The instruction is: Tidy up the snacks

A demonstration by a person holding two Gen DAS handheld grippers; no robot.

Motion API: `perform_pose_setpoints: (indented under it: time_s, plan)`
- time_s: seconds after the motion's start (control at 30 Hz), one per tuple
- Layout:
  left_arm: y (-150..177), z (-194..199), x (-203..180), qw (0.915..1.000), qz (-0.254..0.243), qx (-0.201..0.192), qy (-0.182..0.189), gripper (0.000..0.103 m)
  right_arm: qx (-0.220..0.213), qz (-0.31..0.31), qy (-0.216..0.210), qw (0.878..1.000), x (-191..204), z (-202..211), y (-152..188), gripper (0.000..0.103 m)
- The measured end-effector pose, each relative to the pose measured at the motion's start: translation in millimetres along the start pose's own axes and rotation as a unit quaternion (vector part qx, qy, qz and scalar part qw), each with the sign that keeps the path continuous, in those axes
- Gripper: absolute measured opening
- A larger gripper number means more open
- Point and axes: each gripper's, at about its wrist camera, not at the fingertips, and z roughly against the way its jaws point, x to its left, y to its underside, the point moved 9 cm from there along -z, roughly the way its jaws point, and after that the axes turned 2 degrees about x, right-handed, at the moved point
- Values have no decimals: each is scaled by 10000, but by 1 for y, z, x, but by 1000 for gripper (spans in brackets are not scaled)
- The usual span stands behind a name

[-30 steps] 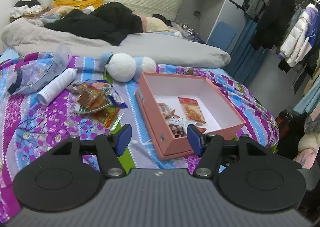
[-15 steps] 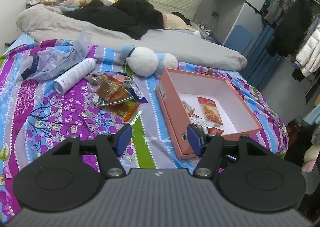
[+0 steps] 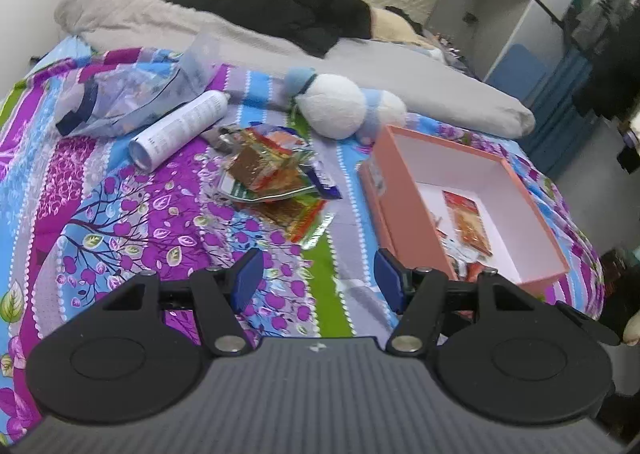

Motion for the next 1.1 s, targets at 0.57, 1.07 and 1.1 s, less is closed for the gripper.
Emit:
perform_pose_setpoints:
  time_s: [0.57,1.07,1.1]
  plan:
    - [-30,-122,58,9976,451,473,-210,67,500,435,-353,9972,6,-110,-10,84]
    - [-63,-213,57,9964,405,690,297,68,118,1201,426,9918,1,-177,-36,78]
    - [-66,-216,54,9965,370,666,340,68,84,1238,383,9915,4,-178,-37,78]
